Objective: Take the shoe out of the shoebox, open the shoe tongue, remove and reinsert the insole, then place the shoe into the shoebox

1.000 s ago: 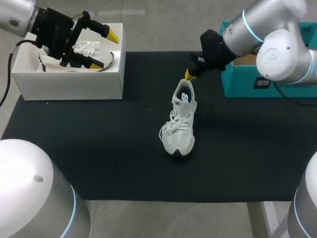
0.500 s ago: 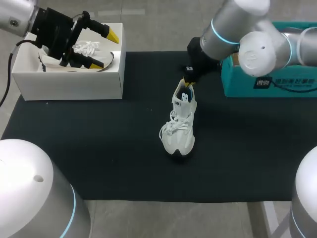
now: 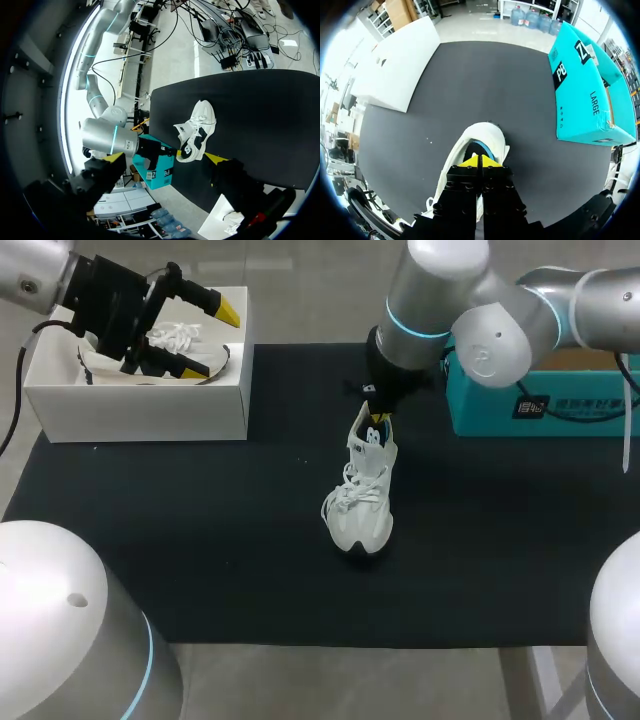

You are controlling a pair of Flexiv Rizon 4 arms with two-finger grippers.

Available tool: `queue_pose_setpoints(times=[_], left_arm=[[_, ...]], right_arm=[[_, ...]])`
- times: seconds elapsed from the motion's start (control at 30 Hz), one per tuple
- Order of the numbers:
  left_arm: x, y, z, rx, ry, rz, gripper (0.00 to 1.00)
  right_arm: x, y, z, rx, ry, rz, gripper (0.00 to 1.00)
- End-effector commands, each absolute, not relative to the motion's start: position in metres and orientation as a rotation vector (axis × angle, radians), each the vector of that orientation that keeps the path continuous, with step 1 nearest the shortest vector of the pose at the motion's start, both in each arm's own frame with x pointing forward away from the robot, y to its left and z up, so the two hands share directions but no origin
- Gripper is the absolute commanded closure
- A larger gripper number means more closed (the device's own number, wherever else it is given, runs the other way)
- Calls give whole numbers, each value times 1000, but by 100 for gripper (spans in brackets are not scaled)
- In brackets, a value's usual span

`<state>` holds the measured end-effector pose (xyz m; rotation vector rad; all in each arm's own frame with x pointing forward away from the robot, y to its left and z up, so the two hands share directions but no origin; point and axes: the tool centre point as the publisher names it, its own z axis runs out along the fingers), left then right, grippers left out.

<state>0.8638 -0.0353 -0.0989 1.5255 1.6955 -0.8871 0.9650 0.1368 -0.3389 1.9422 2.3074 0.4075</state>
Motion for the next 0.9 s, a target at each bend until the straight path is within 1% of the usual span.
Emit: queue_pose_setpoints(times=[0.03, 0.43, 0.67, 0.83, 0.9], left_arm=[[864, -35, -99, 1529, 1699, -885, 0], [864, -35, -99, 1529, 1699, -885, 0], [864, -35, -99, 1529, 1699, -885, 0], [864, -35, -99, 1529, 1699, -885, 0], [864, -35, -99, 1529, 1699, -885, 0]], right_arm=[[966, 134, -348, 1954, 2293, 402, 100], [968, 151, -377, 1983, 2331, 402, 100], [964, 148, -397, 2028, 2334, 379, 100], [958, 150, -396, 2035, 2337, 370, 100], [955, 152, -385, 2013, 2332, 390, 100]])
